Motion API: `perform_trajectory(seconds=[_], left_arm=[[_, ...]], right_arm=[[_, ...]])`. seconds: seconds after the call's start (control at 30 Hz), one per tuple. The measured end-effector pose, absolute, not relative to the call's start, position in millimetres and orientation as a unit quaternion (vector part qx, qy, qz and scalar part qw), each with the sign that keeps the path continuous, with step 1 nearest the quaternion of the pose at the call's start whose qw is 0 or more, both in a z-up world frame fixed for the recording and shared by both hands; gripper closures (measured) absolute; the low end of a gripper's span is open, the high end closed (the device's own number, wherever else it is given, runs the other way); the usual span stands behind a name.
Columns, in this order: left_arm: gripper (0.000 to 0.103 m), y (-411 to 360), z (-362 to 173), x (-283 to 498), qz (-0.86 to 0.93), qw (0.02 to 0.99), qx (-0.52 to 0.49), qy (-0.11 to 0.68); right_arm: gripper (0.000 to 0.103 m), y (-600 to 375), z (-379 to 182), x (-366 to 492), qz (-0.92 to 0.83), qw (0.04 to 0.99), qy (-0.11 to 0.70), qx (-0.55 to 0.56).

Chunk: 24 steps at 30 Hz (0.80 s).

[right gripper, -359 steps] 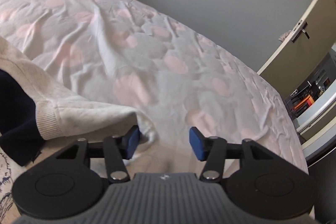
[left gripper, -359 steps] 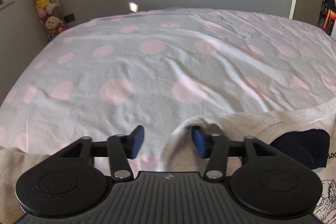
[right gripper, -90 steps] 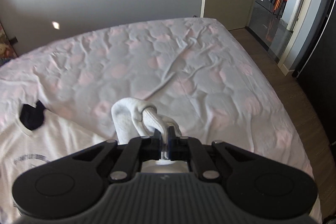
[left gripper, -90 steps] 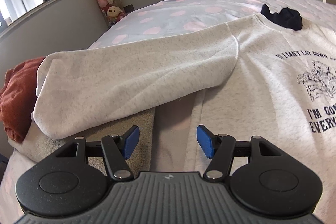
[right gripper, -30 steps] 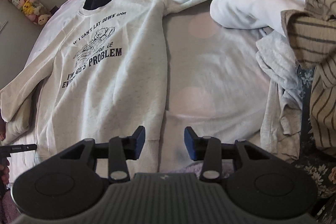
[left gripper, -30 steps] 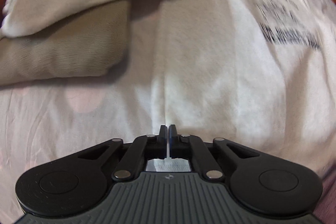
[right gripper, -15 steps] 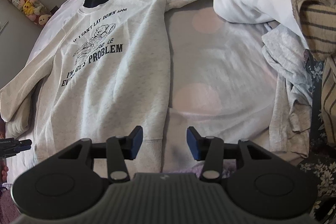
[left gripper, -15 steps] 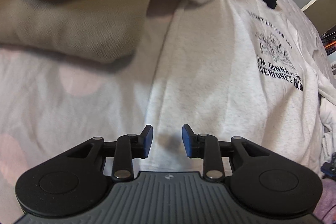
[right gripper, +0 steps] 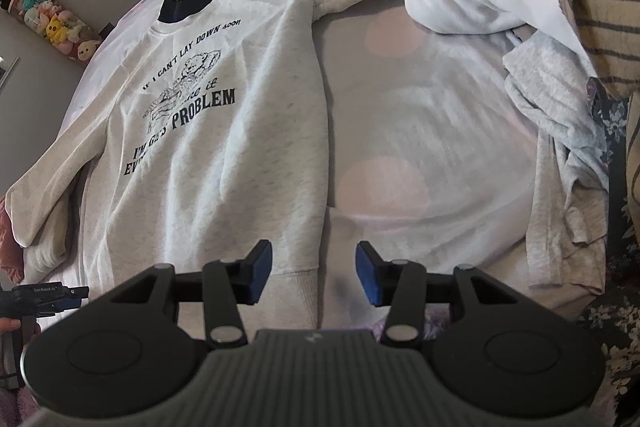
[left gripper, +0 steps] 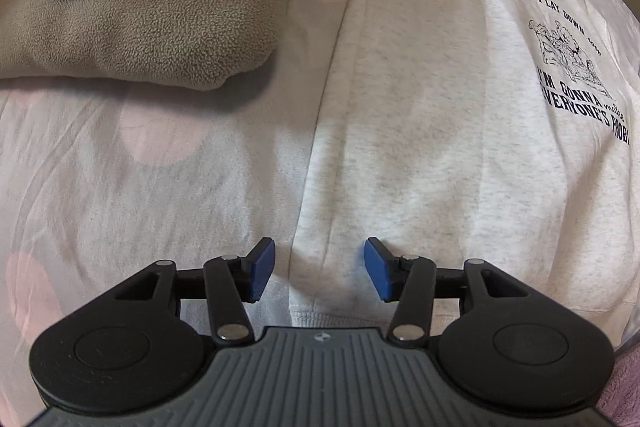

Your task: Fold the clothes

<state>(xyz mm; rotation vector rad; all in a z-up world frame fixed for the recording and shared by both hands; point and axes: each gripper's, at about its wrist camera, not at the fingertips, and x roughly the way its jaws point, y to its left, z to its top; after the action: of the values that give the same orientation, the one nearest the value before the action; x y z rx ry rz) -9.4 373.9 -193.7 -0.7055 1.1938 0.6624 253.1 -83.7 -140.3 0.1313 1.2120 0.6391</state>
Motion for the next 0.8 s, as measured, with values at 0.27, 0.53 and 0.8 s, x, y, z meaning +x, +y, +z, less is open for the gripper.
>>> perform_trajectory(seconds=[0.27, 0.53, 0.8], left_arm=[[0.031, 385, -201, -18, 0.296, 0.704, -0.382, 0.520], [0.079, 370, -187, -11, 0.281, 0.732, -0.332, 0.524], [0.099, 377, -164, -29, 0.312, 0.764, -0.341, 0.450]], right_arm=[[0.053, -84, -140, 252, 0.297, 0.773, 0.558, 0.060], [0.053, -84, -141, 253, 0.295, 0.771, 0.560, 0.062], [0.053, -72, -140, 254, 0.281, 0.765, 0.579, 0.020]])
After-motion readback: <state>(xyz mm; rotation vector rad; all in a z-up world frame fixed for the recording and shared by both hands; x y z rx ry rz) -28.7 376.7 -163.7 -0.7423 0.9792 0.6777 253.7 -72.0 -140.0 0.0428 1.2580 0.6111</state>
